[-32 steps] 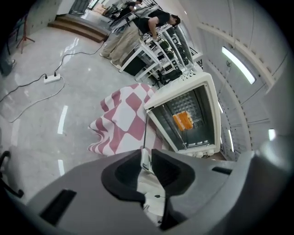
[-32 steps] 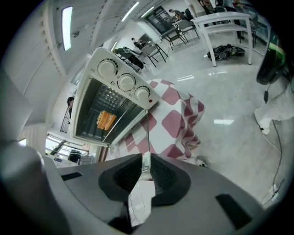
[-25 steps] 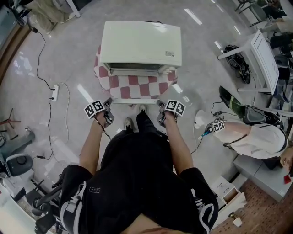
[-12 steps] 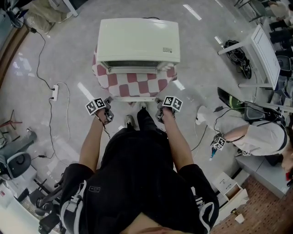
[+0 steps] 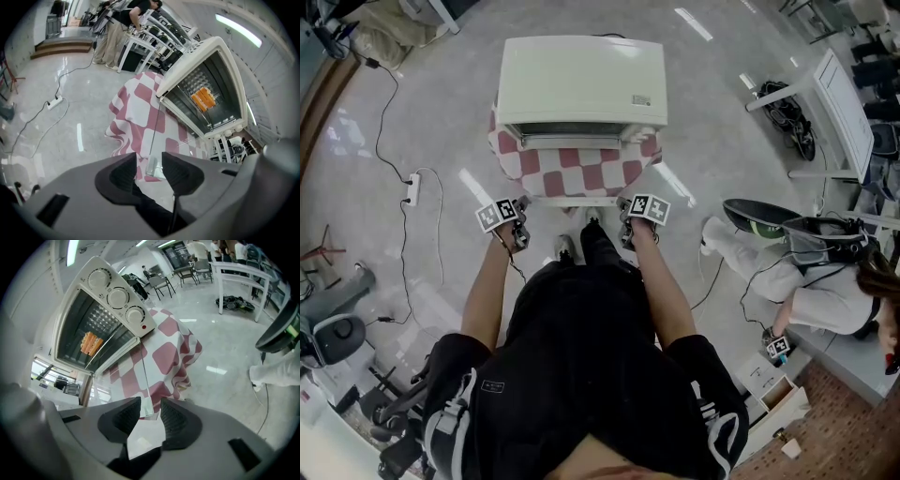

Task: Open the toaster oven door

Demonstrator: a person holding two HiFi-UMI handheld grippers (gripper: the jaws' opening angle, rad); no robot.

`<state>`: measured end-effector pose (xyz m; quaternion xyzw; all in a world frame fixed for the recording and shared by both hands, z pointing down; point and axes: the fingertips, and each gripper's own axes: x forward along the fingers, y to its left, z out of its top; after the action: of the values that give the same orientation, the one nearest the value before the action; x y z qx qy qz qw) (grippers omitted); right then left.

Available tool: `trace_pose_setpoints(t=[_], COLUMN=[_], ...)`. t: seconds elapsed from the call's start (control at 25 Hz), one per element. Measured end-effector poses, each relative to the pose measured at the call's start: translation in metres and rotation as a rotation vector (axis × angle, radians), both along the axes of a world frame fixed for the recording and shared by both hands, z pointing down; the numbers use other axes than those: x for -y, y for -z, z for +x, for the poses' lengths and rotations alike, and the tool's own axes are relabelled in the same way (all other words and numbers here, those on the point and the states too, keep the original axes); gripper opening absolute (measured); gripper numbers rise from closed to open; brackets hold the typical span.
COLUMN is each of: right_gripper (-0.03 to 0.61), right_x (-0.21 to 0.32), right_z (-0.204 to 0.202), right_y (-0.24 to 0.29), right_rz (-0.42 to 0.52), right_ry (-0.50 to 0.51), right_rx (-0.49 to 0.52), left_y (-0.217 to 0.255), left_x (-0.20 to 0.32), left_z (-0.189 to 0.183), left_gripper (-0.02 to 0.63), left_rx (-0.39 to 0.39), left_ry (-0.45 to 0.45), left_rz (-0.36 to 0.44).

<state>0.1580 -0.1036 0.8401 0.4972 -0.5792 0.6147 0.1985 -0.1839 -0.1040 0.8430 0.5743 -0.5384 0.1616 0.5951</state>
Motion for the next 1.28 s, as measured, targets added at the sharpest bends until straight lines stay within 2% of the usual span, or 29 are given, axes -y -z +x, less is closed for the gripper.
trace_pose_setpoints(t=[0.16,0.28,0.48,0.64,0.72,0.84,0.92,1.08,1.28], right_gripper=[0.16,0.16,0.138,0.089,0.043,0.035,0.035,0.035,0.028], right_x=[0.013,0.032,0.055,0.069,0.072,0.067,0.061,0.04,0.027], right_z=[0.007,0.008,-0.006,-0.022,-0.03,-0.042,-0.047,-0.056,-0.065], right_y=[0.029,0.065,0.143,0.204,0.234,0.276,0.299,0.32,0.306], right_rz=[0.11,0.247,0.487,0.67,0.757,0.871,0.938,1.012,0.958], right_ry=[0.032,0.071,0.156,0.193,0.209,0.221,0.211,0.18,0.202], right_rx=[-0.084,-0.138,-0.218,-0.277,-0.309,-0.333,-0.338,-0.349,-0.335], left_y=[0.02,0.054,0.145,0.227,0.272,0.339,0.37,0.387,0.365], left_x=[0.003,0.022,0.054,0.071,0.073,0.065,0.055,0.034,0.021], left_z=[-0.017,-0.029,-0.01,0.022,0.038,0.062,0.074,0.086,0.092], left_gripper=[0.196,0.192,0.108,0.02,0.011,0.009,0.009,0.009,0.009], left_rx=[0.083,0.154,0.227,0.253,0.267,0.312,0.307,0.326,0.347], left_ry=[-0.021,-0.001,-0.088,-0.145,-0.17,-0.201,-0.194,-0.192,-0.241], left_rz=[0.061,0.168,0.424,0.667,0.797,0.996,1.096,1.17,1.151])
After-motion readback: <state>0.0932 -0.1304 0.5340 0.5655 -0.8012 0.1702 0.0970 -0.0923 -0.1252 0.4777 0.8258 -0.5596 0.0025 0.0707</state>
